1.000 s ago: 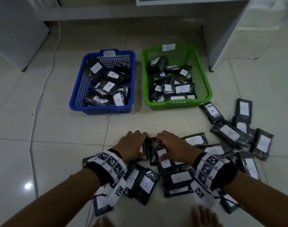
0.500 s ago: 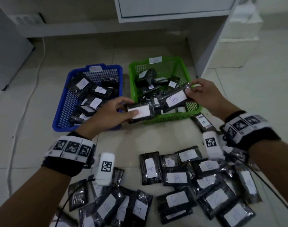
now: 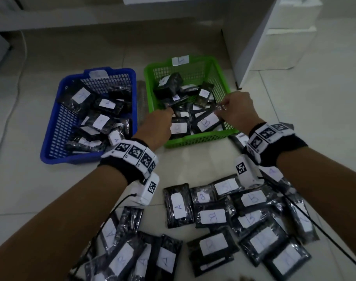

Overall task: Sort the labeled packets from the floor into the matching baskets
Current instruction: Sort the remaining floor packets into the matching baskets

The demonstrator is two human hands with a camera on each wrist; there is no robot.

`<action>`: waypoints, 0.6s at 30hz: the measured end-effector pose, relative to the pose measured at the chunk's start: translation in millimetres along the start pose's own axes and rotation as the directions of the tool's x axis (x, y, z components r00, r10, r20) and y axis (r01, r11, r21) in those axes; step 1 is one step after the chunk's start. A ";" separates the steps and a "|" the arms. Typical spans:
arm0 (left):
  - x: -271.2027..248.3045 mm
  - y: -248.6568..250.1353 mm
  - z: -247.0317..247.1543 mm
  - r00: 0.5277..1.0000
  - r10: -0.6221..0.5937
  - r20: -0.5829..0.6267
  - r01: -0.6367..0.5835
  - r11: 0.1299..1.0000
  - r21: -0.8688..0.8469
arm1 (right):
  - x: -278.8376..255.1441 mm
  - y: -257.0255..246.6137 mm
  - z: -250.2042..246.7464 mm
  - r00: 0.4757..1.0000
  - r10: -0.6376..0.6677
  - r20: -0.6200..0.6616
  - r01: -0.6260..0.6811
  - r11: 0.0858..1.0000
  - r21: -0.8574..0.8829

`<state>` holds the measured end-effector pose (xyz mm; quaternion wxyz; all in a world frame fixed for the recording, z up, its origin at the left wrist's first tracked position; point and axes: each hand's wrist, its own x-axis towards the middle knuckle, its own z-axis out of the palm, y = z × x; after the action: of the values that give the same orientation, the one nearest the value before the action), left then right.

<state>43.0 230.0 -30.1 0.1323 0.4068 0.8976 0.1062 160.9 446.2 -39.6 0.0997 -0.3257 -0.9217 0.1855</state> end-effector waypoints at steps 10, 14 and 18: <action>-84.9 26.1 3.5 0.951 0.166 -0.262 -0.209 0.967 -0.144 | -101.9 -29.3 -20.7 0.828 -0.393 0.399 0.242 0.894 0.377; -120.3 20.7 37.5 0.988 0.151 0.034 -0.150 0.988 -0.027 | -130.2 -16.1 23.2 0.769 -0.371 0.521 0.232 0.921 0.315; -135.5 -1.0 65.4 0.908 0.027 0.417 -0.110 0.978 0.177 | -150.7 -4.4 57.7 0.715 -0.344 0.609 0.308 0.937 0.167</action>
<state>149.4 132.1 -71.5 0.2743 0.4624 0.8405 -0.0665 256.6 331.0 -99.9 -0.1745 -0.0746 -0.9387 0.2877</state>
